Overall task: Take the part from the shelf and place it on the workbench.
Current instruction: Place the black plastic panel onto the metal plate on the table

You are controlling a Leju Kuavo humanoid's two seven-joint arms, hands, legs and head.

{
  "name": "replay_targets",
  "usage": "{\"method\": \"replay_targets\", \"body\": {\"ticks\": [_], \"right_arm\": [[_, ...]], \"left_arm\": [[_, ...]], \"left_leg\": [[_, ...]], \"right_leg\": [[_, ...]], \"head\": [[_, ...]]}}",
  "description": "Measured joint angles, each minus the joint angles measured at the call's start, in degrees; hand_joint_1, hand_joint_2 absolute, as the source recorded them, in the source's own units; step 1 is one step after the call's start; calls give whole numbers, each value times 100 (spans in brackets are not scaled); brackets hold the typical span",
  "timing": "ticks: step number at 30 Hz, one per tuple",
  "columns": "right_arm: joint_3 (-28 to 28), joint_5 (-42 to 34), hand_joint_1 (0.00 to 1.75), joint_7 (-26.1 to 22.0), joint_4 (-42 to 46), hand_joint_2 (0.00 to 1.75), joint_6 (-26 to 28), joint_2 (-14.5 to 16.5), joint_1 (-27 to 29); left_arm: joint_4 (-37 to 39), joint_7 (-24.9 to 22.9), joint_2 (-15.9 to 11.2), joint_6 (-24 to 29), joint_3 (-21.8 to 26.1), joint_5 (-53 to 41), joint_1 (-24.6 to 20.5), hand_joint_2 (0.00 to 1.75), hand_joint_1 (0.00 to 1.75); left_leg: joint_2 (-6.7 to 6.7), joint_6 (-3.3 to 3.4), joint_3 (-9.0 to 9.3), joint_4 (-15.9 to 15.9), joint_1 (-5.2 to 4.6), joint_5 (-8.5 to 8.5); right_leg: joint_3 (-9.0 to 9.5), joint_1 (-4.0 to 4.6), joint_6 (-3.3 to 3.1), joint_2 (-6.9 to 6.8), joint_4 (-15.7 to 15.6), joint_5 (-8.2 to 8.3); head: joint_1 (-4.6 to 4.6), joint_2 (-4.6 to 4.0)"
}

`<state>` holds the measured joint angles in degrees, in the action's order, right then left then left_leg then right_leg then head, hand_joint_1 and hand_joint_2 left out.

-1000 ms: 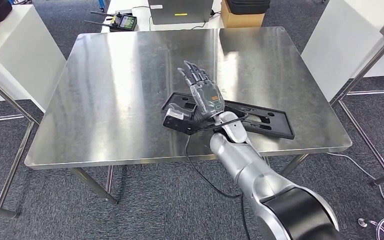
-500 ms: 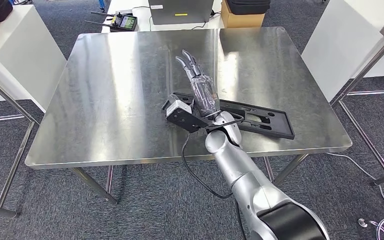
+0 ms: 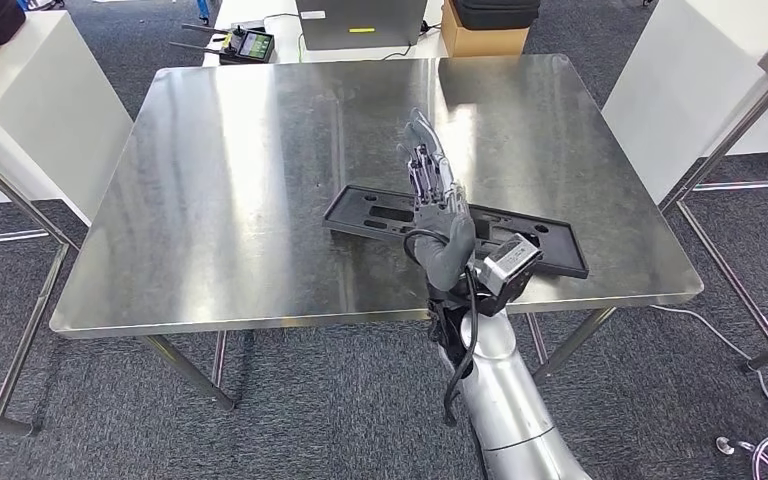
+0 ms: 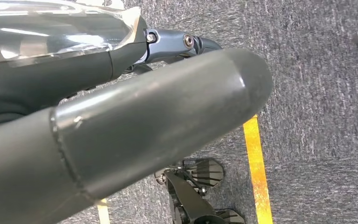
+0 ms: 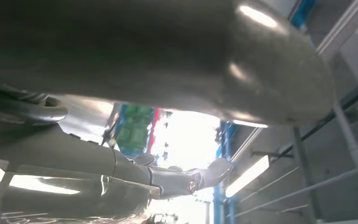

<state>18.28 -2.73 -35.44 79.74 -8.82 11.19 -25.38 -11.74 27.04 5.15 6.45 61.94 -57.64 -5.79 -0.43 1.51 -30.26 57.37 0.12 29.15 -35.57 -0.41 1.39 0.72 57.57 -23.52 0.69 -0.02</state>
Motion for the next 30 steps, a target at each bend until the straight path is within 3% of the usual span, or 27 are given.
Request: {"method": "replay_targets", "body": {"ticks": [8, 15, 24, 30], "right_arm": [[53, -1242, 0, -428, 1390, 0, -1240, -423, 1284], [-233, -1693, 0, -459, 2392, 0, -2088, -604, 2087], [-1054, -1820, 0, -462, 3130, 0, -2324, -587, 2727], [-1504, -1912, 0, -462, 3257, 0, -2308, -440, 2987]], "left_arm": [[-2, 175, -3, -107, -1, -43, 3, 0, 0], [-2, 201, -5, -50, 2, -8, -16, 0, 0], [-2, 531, -6, -231, 74, 96, -116, 0, 0], [-4, 535, -28, -294, 105, 92, -126, 0, 0]], "left_leg": [[-2, -1, 1, 0, 6, 9], [3, 4, 13, -1, 4, 26], [4, 7, 18, 4, 3, 29], [3, 78, 11, 33, -17, 53]], "right_leg": [[-2, -1, -4, 0, -1, -5], [-3, -1, -8, 4, -4, -10], [5, -17, -7, 5, -6, -9], [19, -59, 7, 6, -24, 1]], "head": [[0, 1], [-1, 1], [0, 1], [3, 1]]}}
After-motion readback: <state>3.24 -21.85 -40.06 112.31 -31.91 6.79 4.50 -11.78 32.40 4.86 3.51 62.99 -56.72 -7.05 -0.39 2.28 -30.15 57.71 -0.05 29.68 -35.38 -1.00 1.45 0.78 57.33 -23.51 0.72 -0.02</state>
